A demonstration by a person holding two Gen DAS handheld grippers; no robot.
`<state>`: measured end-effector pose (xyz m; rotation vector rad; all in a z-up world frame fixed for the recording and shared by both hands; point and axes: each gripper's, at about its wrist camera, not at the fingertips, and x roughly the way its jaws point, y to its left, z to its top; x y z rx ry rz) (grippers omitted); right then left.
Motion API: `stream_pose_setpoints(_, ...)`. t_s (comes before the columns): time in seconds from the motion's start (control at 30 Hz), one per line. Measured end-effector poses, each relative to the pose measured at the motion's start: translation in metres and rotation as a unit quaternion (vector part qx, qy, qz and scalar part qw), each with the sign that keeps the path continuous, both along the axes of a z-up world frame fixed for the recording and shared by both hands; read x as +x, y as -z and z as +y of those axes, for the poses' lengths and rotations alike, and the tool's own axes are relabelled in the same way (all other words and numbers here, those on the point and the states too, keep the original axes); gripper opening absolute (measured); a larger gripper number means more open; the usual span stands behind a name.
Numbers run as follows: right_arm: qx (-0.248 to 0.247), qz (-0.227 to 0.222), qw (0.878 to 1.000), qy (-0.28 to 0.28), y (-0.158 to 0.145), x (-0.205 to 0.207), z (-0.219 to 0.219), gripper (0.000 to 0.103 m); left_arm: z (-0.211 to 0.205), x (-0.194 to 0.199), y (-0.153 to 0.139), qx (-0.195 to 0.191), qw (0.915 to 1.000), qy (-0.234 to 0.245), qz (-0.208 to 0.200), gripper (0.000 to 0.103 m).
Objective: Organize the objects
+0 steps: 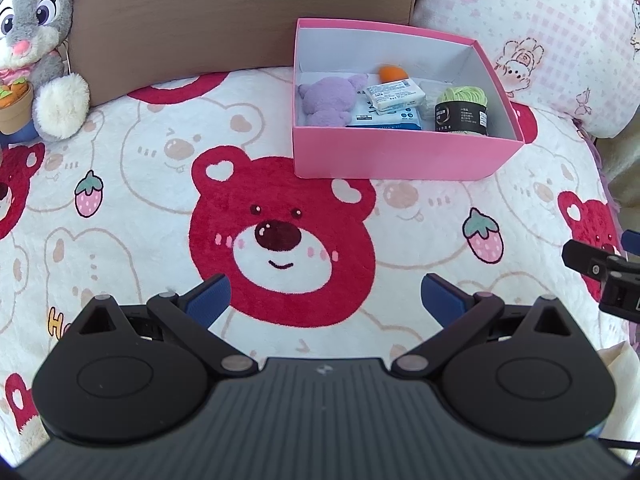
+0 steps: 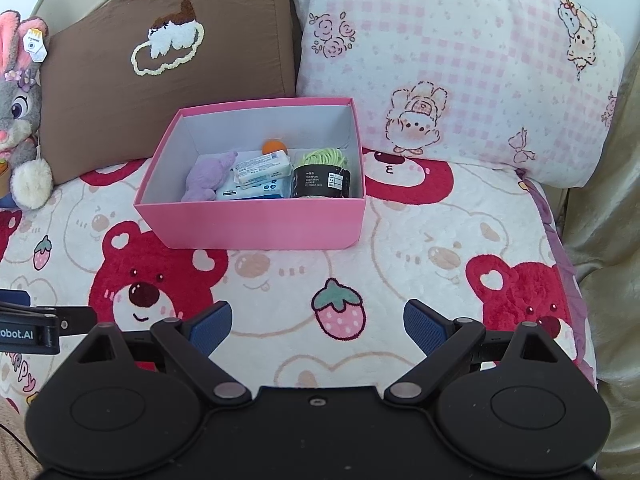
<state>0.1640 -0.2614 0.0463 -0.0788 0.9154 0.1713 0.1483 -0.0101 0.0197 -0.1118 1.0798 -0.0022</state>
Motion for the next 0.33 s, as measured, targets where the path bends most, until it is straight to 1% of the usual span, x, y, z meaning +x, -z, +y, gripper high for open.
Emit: stream_pose_setpoints(0.33,-0.001,0.000,1.000,0.000,0.0002,0.0000,0.0000,0.095,-0.0018,-0.0002,0.0007,0.002,1.0000,-0.001,0.002,0.103)
